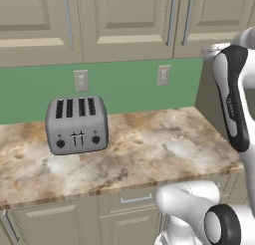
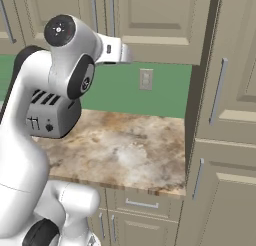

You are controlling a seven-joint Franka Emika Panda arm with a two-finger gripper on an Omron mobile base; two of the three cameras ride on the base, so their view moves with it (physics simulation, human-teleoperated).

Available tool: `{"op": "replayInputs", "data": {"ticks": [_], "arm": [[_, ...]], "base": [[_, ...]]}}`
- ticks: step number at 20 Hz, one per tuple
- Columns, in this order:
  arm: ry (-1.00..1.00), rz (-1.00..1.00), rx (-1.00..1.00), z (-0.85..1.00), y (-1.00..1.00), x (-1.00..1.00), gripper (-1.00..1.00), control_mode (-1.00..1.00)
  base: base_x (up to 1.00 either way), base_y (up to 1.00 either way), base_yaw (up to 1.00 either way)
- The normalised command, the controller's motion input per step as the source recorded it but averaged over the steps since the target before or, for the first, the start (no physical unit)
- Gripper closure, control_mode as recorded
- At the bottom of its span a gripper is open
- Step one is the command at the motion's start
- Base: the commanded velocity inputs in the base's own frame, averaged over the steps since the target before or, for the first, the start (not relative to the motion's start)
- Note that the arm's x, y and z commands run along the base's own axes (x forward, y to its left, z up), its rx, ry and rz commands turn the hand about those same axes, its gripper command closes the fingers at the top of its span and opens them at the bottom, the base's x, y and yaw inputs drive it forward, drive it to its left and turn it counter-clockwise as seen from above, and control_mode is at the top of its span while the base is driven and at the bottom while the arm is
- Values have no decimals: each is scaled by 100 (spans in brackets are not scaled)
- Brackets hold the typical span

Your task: Move the bowls from the cabinet to the plates on the dining table.

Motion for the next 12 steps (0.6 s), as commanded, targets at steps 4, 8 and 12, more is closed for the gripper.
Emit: {"op": "replayInputs", "data": {"ticks": [4,8,12], "arm": [[0,0,-1,39,21,46,-100,-100],[4,0,0,38,19,48,-100,-100],[8,0,3,28,6,49,-100,-100]], "base": [[0,0,0],[0,0,0],[0,0,0]]}}
